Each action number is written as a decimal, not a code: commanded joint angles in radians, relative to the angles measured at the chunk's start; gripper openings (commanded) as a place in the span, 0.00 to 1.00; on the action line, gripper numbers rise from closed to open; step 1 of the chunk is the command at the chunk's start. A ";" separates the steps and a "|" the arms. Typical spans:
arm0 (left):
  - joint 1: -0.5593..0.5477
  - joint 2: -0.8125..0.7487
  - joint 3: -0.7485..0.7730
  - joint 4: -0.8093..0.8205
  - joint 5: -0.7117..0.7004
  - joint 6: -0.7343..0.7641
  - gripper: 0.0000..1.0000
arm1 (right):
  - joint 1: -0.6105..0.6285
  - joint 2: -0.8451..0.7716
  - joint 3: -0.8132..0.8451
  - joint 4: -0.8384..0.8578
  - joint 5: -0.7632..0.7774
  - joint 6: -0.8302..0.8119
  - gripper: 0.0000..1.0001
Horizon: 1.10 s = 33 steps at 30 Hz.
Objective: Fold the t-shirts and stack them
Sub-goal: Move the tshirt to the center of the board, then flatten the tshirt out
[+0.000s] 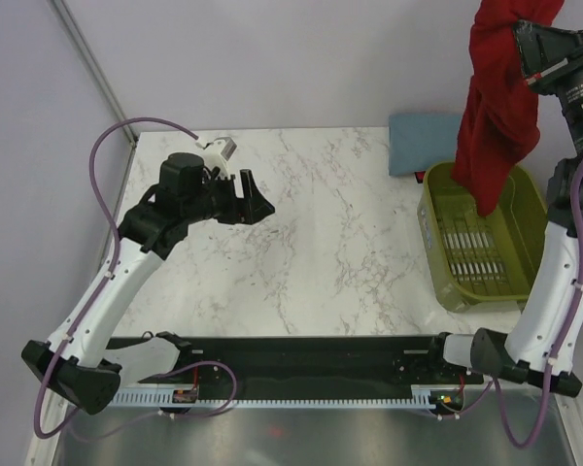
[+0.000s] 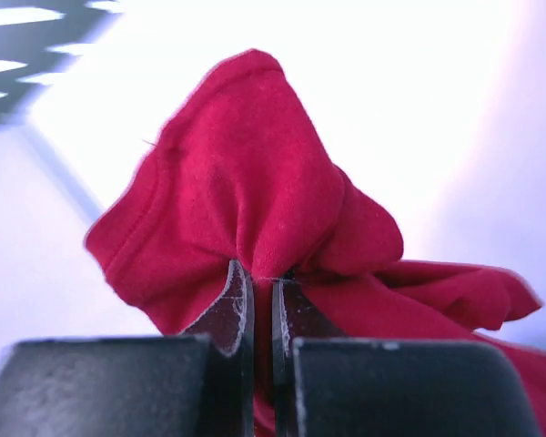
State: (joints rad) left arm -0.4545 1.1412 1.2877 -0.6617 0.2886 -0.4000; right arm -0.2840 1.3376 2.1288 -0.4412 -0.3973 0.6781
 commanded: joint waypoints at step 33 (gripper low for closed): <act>-0.042 -0.071 -0.424 0.118 0.015 -0.115 0.77 | 0.583 0.149 -0.708 -0.177 0.442 -0.127 0.63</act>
State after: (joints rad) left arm -0.4744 1.0447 0.9096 -0.6056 0.2466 -0.4606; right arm 0.2962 1.4792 1.4555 -0.5594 -0.0864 0.6533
